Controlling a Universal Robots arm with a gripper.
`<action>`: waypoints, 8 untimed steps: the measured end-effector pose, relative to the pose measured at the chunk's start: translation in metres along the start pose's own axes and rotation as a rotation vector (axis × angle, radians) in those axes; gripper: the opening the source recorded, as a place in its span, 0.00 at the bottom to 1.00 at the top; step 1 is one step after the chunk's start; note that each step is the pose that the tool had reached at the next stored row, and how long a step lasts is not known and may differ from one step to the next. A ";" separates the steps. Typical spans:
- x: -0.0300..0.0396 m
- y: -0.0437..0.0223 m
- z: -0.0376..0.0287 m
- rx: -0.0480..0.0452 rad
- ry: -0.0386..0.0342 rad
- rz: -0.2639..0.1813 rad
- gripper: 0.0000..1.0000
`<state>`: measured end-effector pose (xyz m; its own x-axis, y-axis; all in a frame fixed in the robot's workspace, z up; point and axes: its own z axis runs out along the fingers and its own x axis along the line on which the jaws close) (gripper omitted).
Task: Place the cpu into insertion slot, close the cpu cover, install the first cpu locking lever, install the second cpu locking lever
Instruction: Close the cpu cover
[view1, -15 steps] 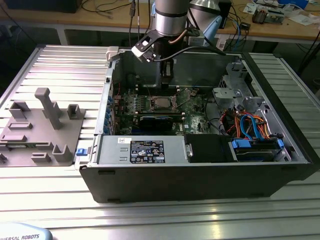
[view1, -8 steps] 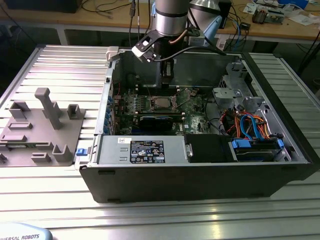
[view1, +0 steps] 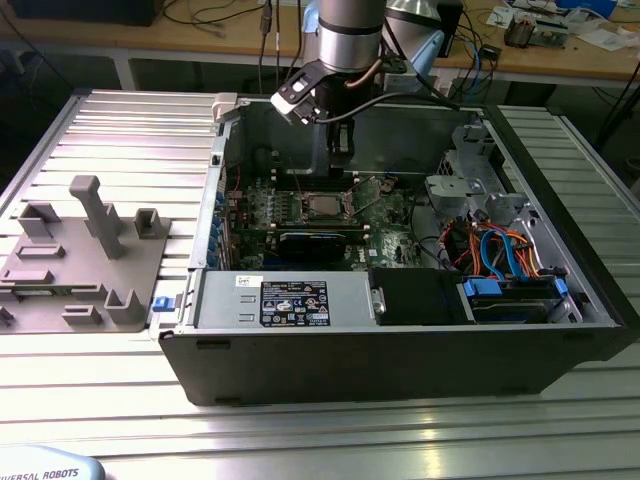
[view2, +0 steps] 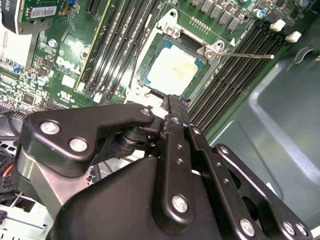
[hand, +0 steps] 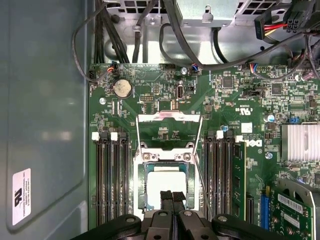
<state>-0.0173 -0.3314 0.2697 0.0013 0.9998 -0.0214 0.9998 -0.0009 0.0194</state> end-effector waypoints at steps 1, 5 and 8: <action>0.0000 0.0003 0.0000 0.0000 0.0000 0.000 0.11; 0.0000 0.0019 0.0001 0.0001 0.0000 0.000 0.11; 0.0000 0.0032 0.0001 0.0000 0.0000 0.000 0.11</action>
<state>-0.0141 -0.3313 0.2697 0.0013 0.9998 -0.0214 0.9998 -0.0009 0.0193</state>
